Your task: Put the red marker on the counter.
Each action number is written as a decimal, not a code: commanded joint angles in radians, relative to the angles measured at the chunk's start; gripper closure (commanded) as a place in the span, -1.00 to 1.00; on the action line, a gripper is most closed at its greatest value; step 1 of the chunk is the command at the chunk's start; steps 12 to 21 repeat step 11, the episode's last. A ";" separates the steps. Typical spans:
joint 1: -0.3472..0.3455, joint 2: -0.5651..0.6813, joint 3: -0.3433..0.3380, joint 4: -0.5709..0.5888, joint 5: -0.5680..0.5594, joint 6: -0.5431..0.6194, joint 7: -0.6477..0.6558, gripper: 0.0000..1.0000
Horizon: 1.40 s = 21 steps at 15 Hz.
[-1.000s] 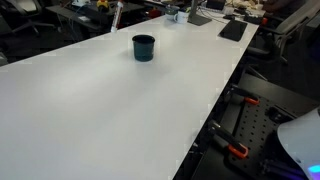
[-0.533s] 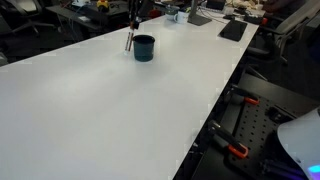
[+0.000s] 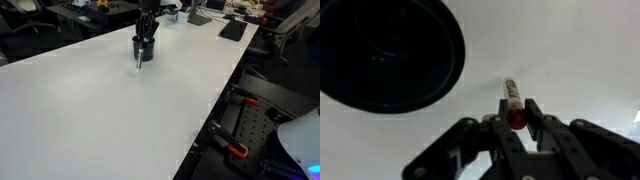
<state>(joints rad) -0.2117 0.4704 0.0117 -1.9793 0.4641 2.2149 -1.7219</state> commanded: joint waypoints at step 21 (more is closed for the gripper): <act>-0.018 0.025 0.017 0.026 -0.042 -0.009 0.049 0.11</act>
